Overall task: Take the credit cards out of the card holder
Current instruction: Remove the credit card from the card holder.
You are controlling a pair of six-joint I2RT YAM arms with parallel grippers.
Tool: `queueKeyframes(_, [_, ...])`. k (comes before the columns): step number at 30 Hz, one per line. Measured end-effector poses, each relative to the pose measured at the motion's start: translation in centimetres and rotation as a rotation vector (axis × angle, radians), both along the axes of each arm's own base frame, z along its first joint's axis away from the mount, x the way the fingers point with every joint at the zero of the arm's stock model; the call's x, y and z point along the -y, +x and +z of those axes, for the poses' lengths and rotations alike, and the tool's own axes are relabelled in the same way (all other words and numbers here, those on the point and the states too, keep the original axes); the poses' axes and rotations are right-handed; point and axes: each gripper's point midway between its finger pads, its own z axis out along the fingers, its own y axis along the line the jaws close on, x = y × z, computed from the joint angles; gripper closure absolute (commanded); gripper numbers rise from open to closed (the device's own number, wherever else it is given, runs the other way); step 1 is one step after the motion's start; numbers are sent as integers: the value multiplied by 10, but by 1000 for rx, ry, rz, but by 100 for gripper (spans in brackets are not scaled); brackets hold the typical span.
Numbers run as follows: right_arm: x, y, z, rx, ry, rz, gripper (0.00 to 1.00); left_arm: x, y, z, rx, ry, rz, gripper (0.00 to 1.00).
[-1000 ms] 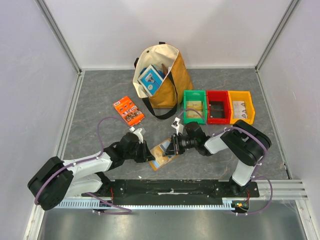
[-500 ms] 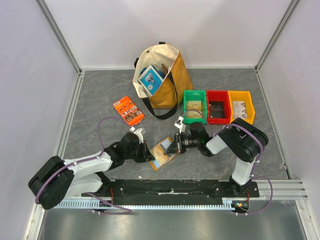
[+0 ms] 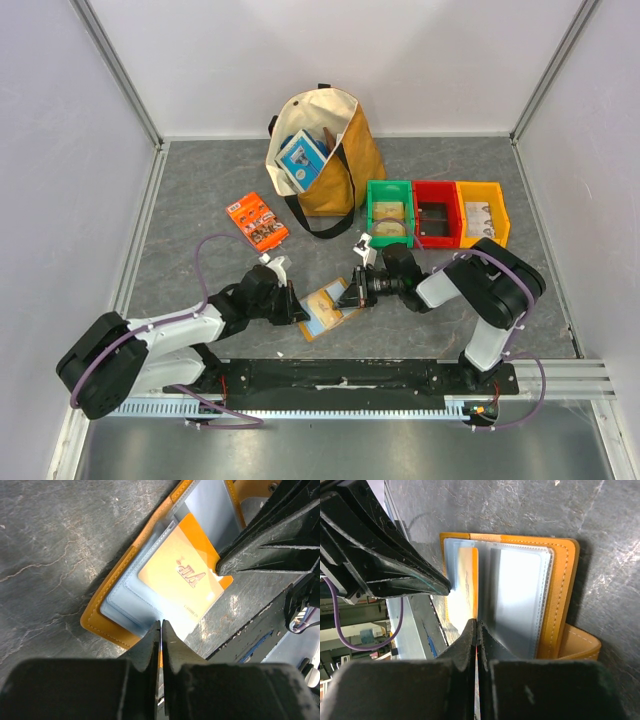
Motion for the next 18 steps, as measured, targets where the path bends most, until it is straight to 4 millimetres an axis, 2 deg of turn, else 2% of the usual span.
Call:
queueKeyframes(4, [1,-1,-1,-2,-11,0,100,0,0,4,10,-10,0,64])
queueKeyframes(7, [0,-3,-2,-2,-12,4,100,0,0,10,22,-22,-1,59])
queueKeyframes(10, [-4,-5,-1,0,-9,9,100,5,3,19,37,-42,-5,60])
queueKeyframes(13, [-7,-5,1,3,-4,5,100,11,9,26,47,-54,-9,72])
queueKeyframes(15, [-7,-5,1,2,-6,-1,100,14,12,24,41,-51,-12,77])
queueKeyframes(18, [-7,-3,0,1,-9,-12,100,14,10,14,11,-29,-15,79])
